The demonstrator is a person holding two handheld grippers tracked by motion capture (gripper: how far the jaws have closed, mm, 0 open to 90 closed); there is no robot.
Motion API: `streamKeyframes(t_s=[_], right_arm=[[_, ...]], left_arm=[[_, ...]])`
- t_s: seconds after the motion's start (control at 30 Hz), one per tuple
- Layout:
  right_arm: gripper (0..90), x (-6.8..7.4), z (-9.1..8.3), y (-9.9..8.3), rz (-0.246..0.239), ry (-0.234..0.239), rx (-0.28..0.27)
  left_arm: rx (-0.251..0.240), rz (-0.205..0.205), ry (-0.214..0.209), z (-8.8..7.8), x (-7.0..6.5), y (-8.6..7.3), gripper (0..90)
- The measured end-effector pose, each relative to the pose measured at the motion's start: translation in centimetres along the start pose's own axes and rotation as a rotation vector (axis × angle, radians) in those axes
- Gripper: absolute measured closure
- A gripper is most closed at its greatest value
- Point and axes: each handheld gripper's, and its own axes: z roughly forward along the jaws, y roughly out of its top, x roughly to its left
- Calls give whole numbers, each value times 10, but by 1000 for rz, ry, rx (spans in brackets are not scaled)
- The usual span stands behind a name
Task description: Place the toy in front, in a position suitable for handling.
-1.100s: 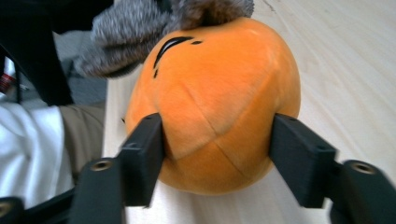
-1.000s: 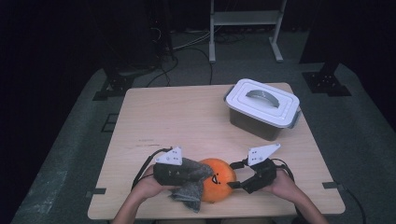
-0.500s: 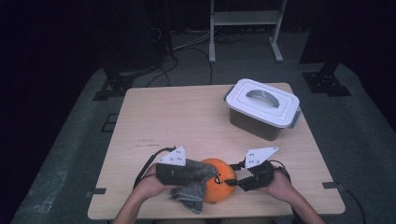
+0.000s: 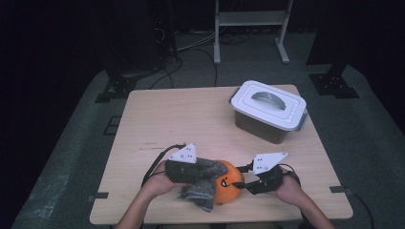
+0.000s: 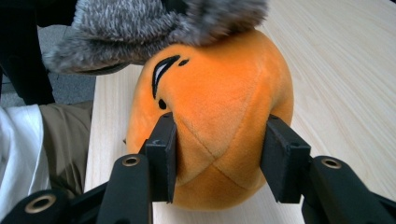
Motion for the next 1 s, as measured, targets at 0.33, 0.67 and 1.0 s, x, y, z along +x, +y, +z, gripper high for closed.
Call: streamKeyframes(t_s=[0.33,0.67,1.0], right_arm=[[508,-1,-1,-3,-2,4,4],[509,3,0,-2,-27,-4,7],[509,5,0,3,-56,-19,4]], left_arm=[[3,-95,21,-12,5,-43,764],[-36,-131,34,-18,15,-43,765],[-59,-69,22,-11,15,-8,765]])
